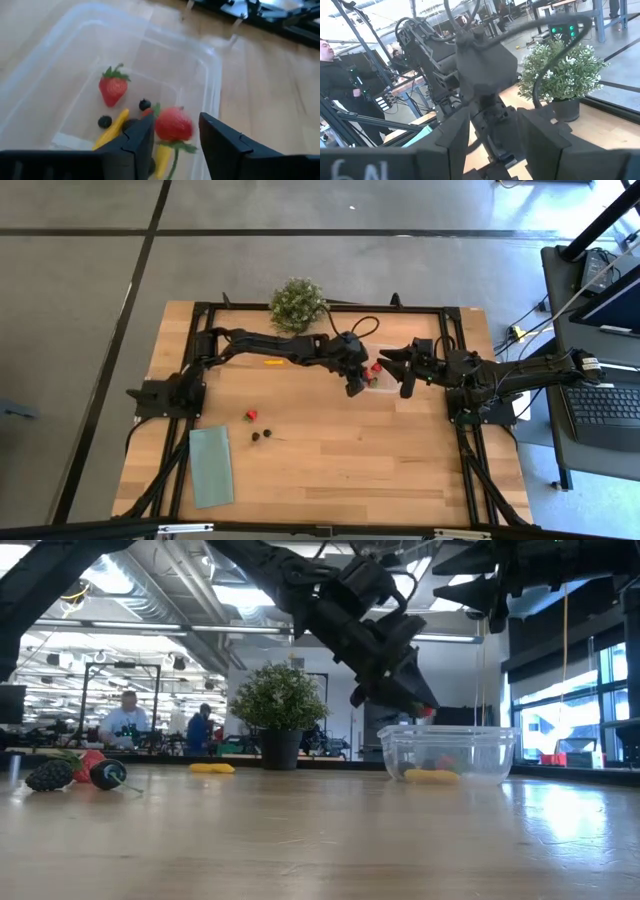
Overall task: Pick and placing Produce into tupperware
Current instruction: Put the top strawberry into the transparent bin, then put the sweet corn into the transparent bin
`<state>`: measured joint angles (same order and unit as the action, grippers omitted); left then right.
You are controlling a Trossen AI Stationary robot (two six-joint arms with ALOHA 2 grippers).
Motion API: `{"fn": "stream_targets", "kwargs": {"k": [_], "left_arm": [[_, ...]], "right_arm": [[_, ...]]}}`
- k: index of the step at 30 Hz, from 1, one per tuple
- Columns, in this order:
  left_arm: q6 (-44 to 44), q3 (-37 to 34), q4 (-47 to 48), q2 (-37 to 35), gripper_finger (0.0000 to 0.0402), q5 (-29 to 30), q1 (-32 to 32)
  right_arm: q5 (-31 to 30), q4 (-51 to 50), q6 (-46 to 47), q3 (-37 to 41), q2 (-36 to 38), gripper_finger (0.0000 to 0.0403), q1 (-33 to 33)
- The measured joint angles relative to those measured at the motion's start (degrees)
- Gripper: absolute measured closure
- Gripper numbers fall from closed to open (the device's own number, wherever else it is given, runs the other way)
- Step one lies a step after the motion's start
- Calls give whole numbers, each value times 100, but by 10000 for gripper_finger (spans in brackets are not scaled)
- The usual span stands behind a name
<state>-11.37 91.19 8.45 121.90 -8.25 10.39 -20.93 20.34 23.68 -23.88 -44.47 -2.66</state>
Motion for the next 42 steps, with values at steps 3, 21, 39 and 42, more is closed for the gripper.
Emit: {"fn": "stream_targets", "kwargs": {"k": [3, 21, 39, 42], "left_arm": [[2, 201, 162, -2, 241, -11, 30], [1191, 1076, 2170, -1488, 259, 129, 692], [1951, -1748, 3826, -5135, 290, 332, 1501], [1951, -2483, 3784, -5302, 295, 332, 1576]], "right_arm": [[-2, -7, -4, 0, 0, 238, 0], [1, -117, -16, 0, -4, 238, 10], [0, -140, -157, 0, -4, 238, 28], [1, -140, -158, 0, -4, 238, 28]]}}
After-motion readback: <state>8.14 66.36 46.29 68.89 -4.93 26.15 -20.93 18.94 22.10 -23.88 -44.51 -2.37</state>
